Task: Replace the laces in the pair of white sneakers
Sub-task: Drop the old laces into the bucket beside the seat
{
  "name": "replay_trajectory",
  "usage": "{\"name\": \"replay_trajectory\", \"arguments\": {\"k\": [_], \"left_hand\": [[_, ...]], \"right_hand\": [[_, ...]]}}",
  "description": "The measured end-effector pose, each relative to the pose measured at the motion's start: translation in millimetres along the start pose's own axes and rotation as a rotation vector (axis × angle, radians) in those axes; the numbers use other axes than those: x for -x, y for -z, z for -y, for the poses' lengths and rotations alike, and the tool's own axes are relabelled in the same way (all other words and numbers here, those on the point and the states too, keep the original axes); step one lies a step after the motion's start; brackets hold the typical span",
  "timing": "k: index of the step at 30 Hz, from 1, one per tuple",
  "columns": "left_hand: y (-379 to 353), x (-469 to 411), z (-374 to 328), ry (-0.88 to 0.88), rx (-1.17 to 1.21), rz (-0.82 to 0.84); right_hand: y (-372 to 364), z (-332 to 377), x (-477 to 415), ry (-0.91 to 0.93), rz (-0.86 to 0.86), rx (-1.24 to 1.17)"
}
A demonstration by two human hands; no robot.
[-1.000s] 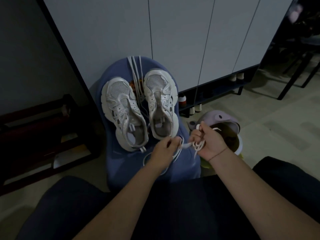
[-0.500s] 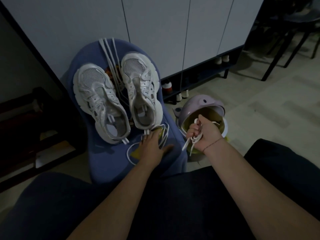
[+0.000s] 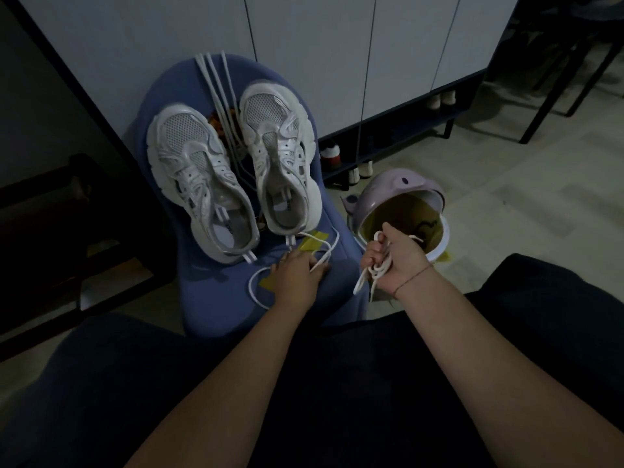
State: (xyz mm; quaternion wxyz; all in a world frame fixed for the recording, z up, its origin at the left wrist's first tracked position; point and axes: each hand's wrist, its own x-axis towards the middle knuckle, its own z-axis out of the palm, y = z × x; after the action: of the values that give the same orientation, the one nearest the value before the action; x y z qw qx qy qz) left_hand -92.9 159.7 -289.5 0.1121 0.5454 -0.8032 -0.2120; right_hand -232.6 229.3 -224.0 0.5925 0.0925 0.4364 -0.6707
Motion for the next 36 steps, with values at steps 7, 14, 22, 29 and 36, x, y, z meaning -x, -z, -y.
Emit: {"name": "replay_trajectory", "arguments": {"k": [7,14,22,29,36], "left_hand": [[28.0,7.7,-13.9,0.014,0.505,0.180],[71.0,28.8,-35.3,-0.056,1.016,0.369],[80.6,35.3,-38.8,-0.119,1.013,0.478],[80.3,29.6,-28.9,-0.057,0.961,0.420],[83.1,22.6,-13.8,0.016,0.981,0.326]], "right_hand": [[5.1,-28.1,-3.4,-0.012,0.056,0.292],[-9.5,-23.4,3.9,0.173,0.287,0.436],[-22.2,-24.6,12.6,0.253,0.355,0.419],[-23.1,-7.4,3.1,0.450,-0.048,0.377],[-18.5,17.1,0.2,0.267,0.143,-0.198]]}}
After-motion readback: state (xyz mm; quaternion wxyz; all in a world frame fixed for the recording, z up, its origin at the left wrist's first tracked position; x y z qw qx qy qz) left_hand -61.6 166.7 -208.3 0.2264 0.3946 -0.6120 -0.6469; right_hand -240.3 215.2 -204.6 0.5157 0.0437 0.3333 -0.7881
